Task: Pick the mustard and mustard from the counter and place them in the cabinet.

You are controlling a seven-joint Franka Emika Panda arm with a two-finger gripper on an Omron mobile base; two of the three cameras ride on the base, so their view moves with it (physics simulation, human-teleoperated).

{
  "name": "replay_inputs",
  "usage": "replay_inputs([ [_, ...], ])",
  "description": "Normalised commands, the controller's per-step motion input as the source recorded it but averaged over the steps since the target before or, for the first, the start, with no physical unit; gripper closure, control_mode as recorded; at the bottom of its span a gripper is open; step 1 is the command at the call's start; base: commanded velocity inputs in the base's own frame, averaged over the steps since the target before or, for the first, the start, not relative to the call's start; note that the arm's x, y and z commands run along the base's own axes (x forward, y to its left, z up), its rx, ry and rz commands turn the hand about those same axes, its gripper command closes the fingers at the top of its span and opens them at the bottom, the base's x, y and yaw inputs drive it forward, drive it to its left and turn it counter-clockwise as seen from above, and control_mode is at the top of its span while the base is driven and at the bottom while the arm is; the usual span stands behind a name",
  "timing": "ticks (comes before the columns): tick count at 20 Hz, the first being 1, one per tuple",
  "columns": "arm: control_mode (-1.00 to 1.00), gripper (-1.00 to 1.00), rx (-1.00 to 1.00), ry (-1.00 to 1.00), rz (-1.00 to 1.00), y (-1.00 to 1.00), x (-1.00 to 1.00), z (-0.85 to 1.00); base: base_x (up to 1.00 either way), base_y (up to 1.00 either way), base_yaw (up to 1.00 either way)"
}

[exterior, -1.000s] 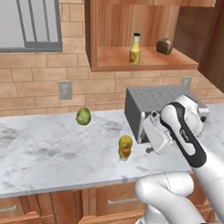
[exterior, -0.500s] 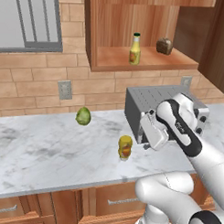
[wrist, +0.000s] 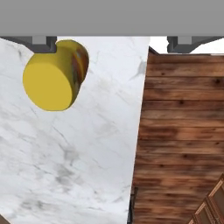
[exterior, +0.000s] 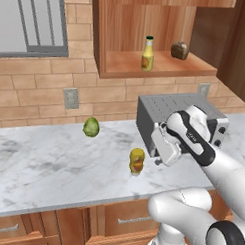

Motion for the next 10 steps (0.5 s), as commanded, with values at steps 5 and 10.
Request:
replay_inputs([
  [5, -1.0, -1.0, 0.0, 0.0, 0.0, 0.0, 0.19, -0.22, 0.0, 0.0, 0.0],
  [10, -1.0, -1.0, 0.0, 0.0, 0.0, 0.0, 0.15, -0.19, 0.0, 0.0, 0.0],
])
